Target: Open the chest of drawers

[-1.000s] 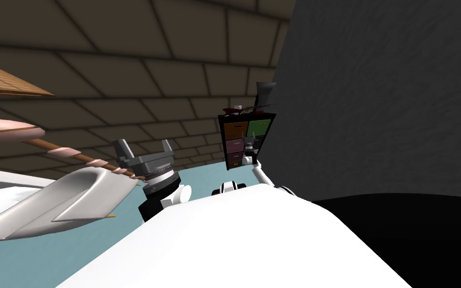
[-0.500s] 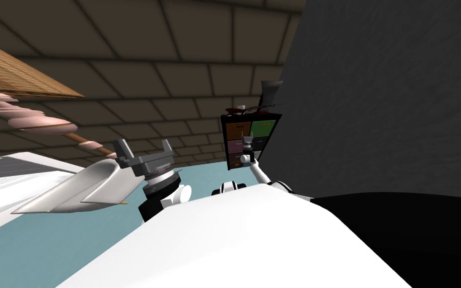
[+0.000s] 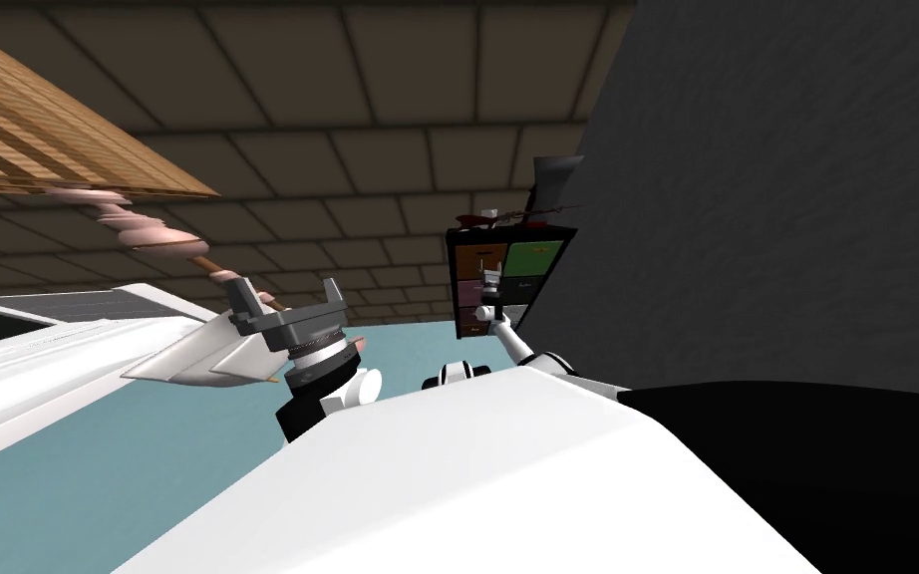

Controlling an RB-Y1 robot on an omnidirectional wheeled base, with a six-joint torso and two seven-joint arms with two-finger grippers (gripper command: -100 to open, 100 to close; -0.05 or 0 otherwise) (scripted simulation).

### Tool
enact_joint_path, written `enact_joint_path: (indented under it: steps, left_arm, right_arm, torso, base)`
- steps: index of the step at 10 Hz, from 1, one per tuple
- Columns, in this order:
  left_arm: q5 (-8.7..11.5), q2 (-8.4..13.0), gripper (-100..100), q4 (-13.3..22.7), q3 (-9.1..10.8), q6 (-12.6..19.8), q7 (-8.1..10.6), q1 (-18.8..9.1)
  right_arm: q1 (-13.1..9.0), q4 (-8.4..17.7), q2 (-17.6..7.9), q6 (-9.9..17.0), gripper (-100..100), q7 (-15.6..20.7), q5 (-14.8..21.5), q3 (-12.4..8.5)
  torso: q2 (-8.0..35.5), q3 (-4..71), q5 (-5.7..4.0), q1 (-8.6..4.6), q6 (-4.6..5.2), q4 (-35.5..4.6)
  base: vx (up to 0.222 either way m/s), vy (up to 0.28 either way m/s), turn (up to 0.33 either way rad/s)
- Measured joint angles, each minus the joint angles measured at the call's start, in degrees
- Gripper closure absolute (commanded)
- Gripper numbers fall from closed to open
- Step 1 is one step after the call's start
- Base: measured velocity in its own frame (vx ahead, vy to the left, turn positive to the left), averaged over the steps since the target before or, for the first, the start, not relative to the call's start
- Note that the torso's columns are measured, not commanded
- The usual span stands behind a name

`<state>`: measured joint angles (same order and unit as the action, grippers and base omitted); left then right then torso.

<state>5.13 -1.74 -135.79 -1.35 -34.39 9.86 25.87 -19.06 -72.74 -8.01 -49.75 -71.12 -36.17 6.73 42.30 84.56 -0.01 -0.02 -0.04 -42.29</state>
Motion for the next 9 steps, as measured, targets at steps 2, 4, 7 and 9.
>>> enact_joint_path:
  steps: [2, 4, 7, 9]
  left_arm:
    - [0.00, 0.00, 0, 0.00, 0.00, 0.00, 0.00, 0.01]
    - [0.00, 0.00, 0, 0.00, 0.00, 0.00, 0.00, 0.01]
    - [0.00, 0.00, 0, 0.00, 0.00, 0.00, 0.00, 0.01]
    - [0.00, 0.00, 0, 0.00, 0.00, 0.00, 0.00, 0.01]
  right_arm:
    - [-1.73, 2.81, 0.14, -1.07, -100, -2.98, -1.13, 0.19]
    - [-3.28, 5.14, 0.41, -1.92, -100, -5.36, -2.09, 0.36]
    - [-6.24, 9.23, 0.51, -3.30, -100, -9.39, -3.92, 0.51]
    - [-8.43, 12.46, 0.80, -4.60, -100, -12.54, -5.26, 0.77]
  torso:
    - [-0.03, 0.02, 0.01, 0.04, 0.03, 0.01]
    - [-0.01, 0.00, 0.02, 0.06, 0.02, 0.00]
    - [-0.02, 0.01, 0.01, 0.04, 0.03, 0.01]
    - [0.00, 0.00, 0.01, 0.02, 0.04, 0.00]
  base:
    - [-0.003, -0.049, 0.099]
    - [-0.009, -0.054, 0.172]
    - [-0.006, -0.049, 0.135]
    - [-0.013, -0.054, 0.153]
